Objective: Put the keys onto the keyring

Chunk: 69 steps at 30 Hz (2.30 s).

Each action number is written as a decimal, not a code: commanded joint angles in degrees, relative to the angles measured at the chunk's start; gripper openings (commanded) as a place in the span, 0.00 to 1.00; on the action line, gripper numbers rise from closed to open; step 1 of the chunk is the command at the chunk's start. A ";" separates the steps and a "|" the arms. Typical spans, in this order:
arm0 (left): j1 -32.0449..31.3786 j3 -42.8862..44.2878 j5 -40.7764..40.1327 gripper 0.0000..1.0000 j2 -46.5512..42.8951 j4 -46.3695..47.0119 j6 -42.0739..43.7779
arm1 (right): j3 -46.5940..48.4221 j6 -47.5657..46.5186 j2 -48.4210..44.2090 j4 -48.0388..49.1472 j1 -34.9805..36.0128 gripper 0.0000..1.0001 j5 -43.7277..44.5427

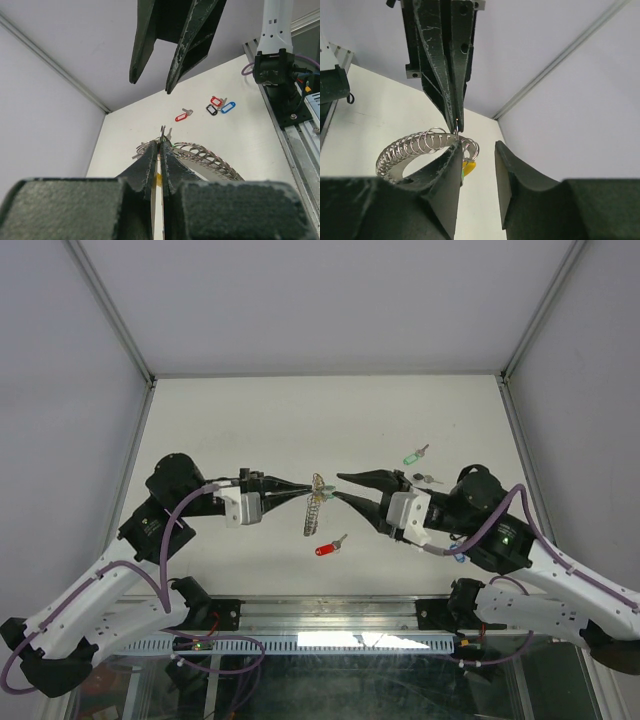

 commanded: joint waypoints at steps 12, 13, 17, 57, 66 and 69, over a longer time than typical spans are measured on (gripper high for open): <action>-0.55 -2.39 -19.99 0.00 7.07 6.35 -23.90 | 6.18 39.96 1.10 -18.02 0.27 0.44 37.40; -0.55 -2.50 -22.12 0.00 7.55 6.35 -25.45 | 6.56 42.08 1.43 -19.40 0.20 0.44 39.57; -0.46 -1.72 -27.14 0.00 9.93 5.00 -29.04 | 9.27 49.24 3.80 -26.57 -0.16 0.43 41.73; 4.77 -5.44 -33.50 0.00 12.99 -1.52 -29.64 | 6.15 73.35 41.97 -20.53 -49.94 0.39 28.64; 5.30 -4.85 -28.94 0.00 15.48 -3.38 -28.89 | 12.01 73.78 51.88 -17.62 -51.94 0.38 30.48; 5.26 -4.78 -28.75 0.00 15.65 -3.45 -28.64 | 14.76 73.26 55.03 -18.10 -51.89 0.39 31.34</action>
